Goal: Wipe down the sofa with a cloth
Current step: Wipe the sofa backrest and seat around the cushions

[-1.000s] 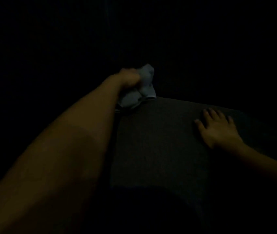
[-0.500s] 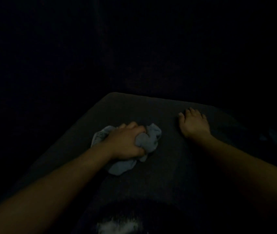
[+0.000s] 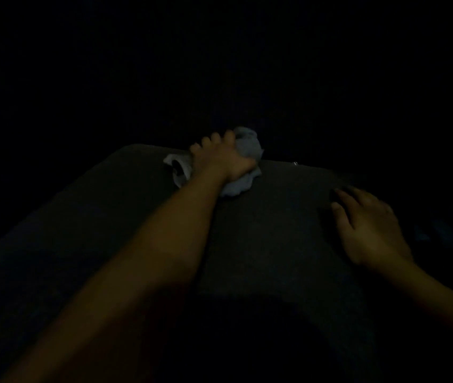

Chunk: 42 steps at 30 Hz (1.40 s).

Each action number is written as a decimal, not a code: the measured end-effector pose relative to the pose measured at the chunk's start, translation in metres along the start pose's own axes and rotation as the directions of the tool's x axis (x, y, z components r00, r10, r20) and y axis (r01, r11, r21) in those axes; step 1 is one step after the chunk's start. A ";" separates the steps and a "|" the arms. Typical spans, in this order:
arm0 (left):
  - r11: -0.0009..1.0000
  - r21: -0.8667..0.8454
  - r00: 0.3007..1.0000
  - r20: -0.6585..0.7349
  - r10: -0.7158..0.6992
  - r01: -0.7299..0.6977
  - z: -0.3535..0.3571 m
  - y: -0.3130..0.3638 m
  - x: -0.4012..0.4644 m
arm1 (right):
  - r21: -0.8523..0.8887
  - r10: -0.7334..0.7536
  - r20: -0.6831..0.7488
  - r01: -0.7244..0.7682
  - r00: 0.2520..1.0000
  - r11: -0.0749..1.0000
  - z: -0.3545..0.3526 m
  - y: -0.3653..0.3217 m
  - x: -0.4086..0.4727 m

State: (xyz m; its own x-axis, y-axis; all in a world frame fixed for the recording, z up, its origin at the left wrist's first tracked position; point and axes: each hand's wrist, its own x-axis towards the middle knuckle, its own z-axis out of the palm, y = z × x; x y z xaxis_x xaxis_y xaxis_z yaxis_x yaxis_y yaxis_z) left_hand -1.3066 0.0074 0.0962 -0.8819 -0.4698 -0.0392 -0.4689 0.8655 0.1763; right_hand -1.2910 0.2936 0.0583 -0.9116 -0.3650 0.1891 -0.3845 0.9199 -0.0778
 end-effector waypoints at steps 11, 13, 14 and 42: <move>0.903 -0.072 0.892 0.139 0.430 -0.423 0.003 0.002 -0.218 | 0.055 0.017 0.053 -0.020 0.998 0.998 -0.010 -0.001 -0.013; 0.908 -0.171 0.886 0.210 0.414 -0.383 -0.009 0.002 -0.229 | 0.133 0.052 0.102 -0.066 0.993 0.989 -0.017 0.001 -0.028; 0.910 -0.226 0.885 0.242 0.398 -0.348 -0.018 0.003 -0.224 | 0.195 0.059 0.109 -0.080 0.992 0.978 -0.022 0.005 -0.037; 0.866 -0.286 0.797 0.349 0.492 -0.410 -0.014 0.079 -0.271 | 0.190 0.237 -0.003 -0.232 0.971 0.954 -0.041 0.086 -0.129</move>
State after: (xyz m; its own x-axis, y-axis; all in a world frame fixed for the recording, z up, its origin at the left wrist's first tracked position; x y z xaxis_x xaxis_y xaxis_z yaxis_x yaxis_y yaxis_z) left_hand -1.1041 0.1999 0.1348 -0.9511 0.1120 -0.2880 -0.0310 0.8927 0.4497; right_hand -1.2004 0.4261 0.0675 -0.9763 -0.1359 0.1685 -0.1826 0.9350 -0.3040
